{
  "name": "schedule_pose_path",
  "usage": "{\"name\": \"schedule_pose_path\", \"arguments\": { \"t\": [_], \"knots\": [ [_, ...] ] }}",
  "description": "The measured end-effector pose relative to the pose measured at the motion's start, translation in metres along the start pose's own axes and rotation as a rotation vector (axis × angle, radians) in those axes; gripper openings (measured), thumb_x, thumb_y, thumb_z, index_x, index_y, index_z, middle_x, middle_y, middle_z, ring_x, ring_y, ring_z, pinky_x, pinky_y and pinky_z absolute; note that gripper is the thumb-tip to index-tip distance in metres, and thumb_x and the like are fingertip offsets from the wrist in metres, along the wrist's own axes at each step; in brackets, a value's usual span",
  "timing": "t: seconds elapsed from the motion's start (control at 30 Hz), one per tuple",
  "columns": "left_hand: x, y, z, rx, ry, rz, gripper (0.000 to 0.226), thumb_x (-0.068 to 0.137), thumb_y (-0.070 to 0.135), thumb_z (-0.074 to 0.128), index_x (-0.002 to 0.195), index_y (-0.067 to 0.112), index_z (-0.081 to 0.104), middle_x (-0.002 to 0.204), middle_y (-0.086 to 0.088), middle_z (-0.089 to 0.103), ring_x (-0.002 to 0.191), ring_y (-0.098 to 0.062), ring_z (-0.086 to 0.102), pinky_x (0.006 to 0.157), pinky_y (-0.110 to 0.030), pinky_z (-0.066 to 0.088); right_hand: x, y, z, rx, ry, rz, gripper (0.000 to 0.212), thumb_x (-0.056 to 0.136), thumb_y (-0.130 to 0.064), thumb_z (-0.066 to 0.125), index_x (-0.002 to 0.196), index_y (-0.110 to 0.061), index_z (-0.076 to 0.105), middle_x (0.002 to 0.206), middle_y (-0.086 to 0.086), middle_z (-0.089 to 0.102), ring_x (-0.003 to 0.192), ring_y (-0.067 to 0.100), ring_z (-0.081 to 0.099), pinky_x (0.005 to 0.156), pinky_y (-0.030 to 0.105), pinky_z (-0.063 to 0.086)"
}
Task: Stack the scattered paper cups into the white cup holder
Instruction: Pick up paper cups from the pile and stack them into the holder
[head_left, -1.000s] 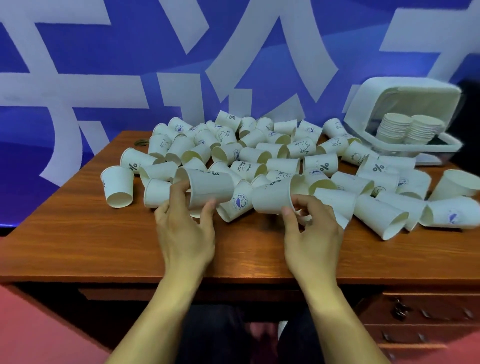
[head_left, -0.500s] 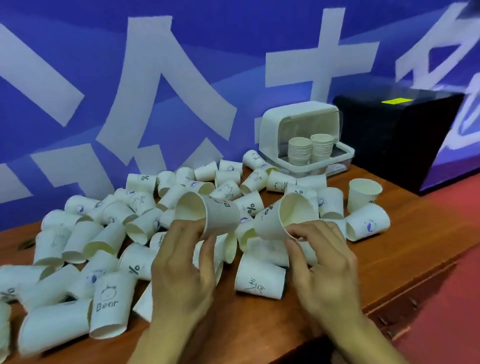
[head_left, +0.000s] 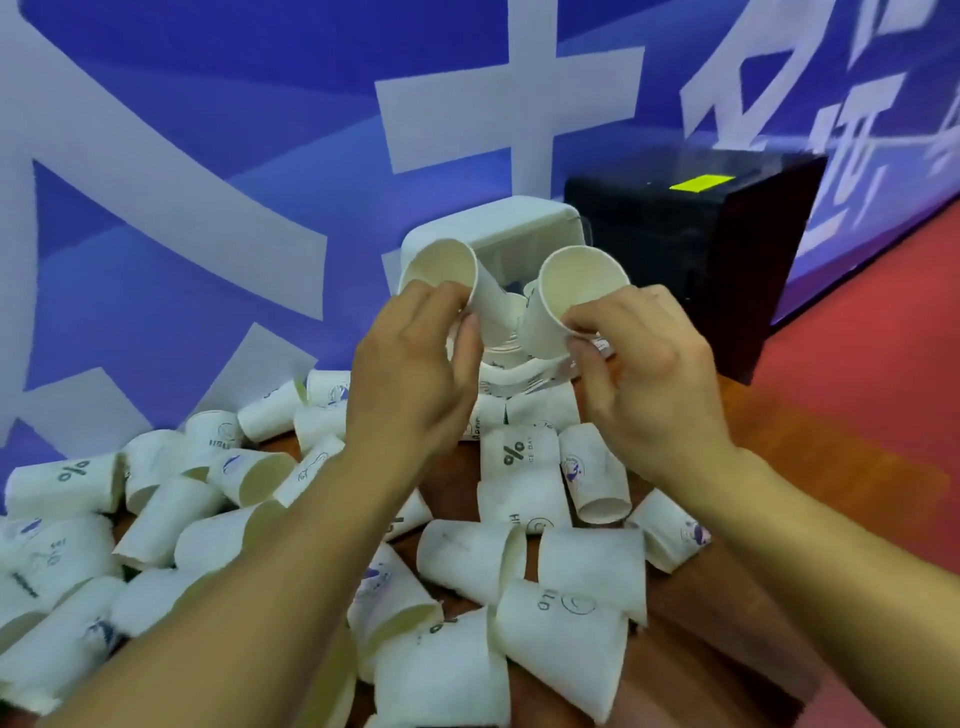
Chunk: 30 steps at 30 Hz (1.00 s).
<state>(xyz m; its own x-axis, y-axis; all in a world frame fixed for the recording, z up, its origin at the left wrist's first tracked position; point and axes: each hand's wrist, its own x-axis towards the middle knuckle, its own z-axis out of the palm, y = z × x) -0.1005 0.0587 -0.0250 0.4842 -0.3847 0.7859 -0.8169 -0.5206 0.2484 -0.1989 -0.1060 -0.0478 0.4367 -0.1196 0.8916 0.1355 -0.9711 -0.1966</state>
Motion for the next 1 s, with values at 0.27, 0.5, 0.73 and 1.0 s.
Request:
{"name": "schedule_pose_path", "arguments": {
  "t": [0.27, 0.5, 0.73, 1.0],
  "knots": [
    [0.055, -0.029, 0.067, 0.008, 0.006, 0.045, 0.018, 0.093, 0.026, 0.055, 0.11, 0.022, 0.058, 0.089, -0.004, 0.067, 0.079, -0.032, 0.06, 0.063, -0.045, 0.05, 0.06, 0.087, 0.068, -0.171, -0.127, -0.009, 0.023, 0.087, -0.009, 0.059, 0.109, -0.007, 0.067, 0.099, 0.016, 0.064, 0.084, 0.037, 0.054, 0.064, 0.046, 0.051],
    [0.073, -0.05, 0.098, 0.159, -0.106, 0.125, 0.023, 0.097, 0.034, 0.049, 0.118, 0.03, 0.059, 0.086, -0.004, 0.067, 0.078, -0.034, 0.059, 0.057, -0.036, 0.04, 0.086, 0.121, 0.11, -0.277, -0.3, -0.049, 0.033, 0.093, -0.012, 0.056, 0.124, -0.018, 0.065, 0.101, 0.013, 0.062, 0.091, 0.036, 0.054, 0.068, 0.043, 0.05],
    [0.082, -0.055, 0.108, 0.165, -0.126, 0.118, 0.033, 0.1, 0.034, 0.047, 0.131, 0.036, 0.059, 0.092, -0.006, 0.066, 0.09, -0.031, 0.059, 0.062, -0.035, 0.033, 0.081, 0.125, 0.128, -0.3, -0.45, -0.073, 0.036, 0.098, -0.016, 0.05, 0.134, -0.018, 0.057, 0.109, 0.012, 0.058, 0.099, 0.032, 0.053, 0.076, 0.044, 0.051],
    [0.084, -0.054, 0.115, 0.173, -0.125, 0.075, 0.035, 0.1, 0.036, 0.044, 0.132, 0.038, 0.056, 0.103, -0.003, 0.066, 0.099, -0.029, 0.057, 0.067, -0.037, 0.04, 0.072, 0.126, 0.132, -0.247, -0.605, -0.061, 0.034, 0.098, -0.012, 0.045, 0.13, -0.013, 0.058, 0.103, 0.012, 0.059, 0.094, 0.03, 0.055, 0.078, 0.045, 0.05]
  ]
}}
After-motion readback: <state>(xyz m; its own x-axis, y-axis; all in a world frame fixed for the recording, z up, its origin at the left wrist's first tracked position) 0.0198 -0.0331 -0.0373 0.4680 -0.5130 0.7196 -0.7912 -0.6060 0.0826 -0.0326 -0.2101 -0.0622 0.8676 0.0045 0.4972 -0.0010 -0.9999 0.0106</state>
